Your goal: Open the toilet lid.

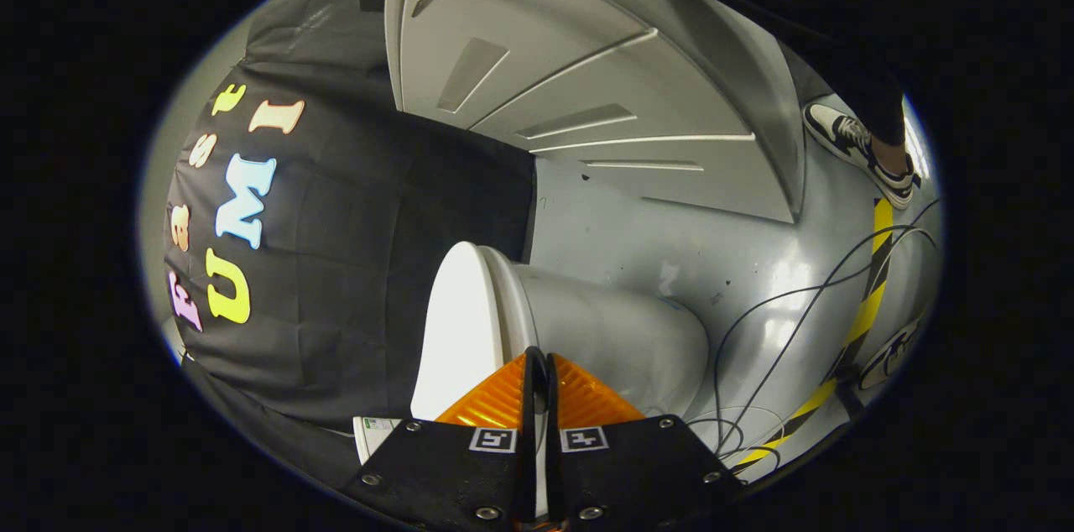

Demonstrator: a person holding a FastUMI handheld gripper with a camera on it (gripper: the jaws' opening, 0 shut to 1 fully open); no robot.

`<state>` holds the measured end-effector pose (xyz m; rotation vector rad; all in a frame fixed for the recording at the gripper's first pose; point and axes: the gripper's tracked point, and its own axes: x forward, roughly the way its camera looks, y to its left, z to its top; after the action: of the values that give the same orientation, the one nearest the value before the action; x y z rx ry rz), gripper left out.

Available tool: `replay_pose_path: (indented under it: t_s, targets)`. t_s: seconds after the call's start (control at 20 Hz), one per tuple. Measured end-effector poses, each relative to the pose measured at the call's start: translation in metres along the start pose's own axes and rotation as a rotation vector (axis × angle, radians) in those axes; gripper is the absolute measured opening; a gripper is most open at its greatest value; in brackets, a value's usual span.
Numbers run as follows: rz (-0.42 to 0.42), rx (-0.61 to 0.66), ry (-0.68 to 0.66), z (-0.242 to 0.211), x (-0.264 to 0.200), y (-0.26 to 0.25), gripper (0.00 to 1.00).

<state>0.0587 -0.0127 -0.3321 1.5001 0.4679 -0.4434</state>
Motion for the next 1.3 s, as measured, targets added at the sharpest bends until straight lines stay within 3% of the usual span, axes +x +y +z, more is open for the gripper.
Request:
replay_pose_path:
  t_s: [0.45,1.3]
  targets:
    - [0.004,-0.099,-0.028,0.0,-0.015,0.022,0.0]
    - [0.027,-0.593,-0.098,-0.001,-0.073,0.129,0.0]
